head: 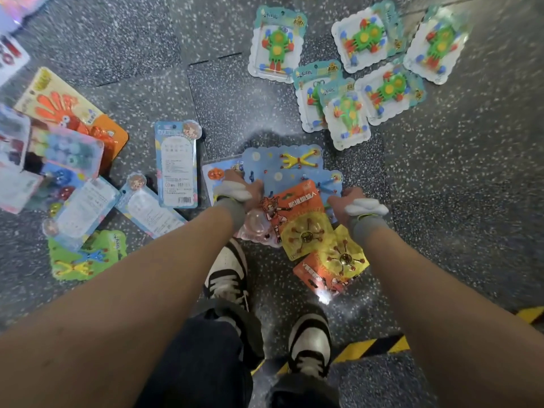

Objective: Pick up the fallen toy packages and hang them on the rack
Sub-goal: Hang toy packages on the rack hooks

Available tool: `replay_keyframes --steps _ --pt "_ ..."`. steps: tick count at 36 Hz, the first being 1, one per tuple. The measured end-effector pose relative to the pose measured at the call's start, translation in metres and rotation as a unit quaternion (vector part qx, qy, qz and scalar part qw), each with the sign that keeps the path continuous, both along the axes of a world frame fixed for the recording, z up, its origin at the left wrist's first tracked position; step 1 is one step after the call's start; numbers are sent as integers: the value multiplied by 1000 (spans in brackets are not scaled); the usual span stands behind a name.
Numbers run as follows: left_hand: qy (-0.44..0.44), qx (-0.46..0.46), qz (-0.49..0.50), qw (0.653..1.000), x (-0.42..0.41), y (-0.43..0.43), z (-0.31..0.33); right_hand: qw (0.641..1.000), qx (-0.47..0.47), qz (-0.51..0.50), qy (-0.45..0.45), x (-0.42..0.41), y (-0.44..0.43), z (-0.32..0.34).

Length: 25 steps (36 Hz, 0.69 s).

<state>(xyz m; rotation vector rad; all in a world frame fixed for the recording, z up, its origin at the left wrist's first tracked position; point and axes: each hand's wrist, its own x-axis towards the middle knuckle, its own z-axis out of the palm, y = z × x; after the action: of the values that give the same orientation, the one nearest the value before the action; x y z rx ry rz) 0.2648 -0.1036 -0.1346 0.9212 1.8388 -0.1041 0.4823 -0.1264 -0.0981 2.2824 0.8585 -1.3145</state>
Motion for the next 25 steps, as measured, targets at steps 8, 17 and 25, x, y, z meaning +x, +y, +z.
replay_keyframes --steps 8,17,25 --pt "-53 -19 -48 997 -9 4 0 995 8 -96 16 -7 4 -19" --pt "-110 -3 -36 993 -7 -5 -11 971 35 -232 56 -14 0 -44" --pt "-97 23 3 995 -44 -15 -3 970 45 -223 88 -17 -6 -19"
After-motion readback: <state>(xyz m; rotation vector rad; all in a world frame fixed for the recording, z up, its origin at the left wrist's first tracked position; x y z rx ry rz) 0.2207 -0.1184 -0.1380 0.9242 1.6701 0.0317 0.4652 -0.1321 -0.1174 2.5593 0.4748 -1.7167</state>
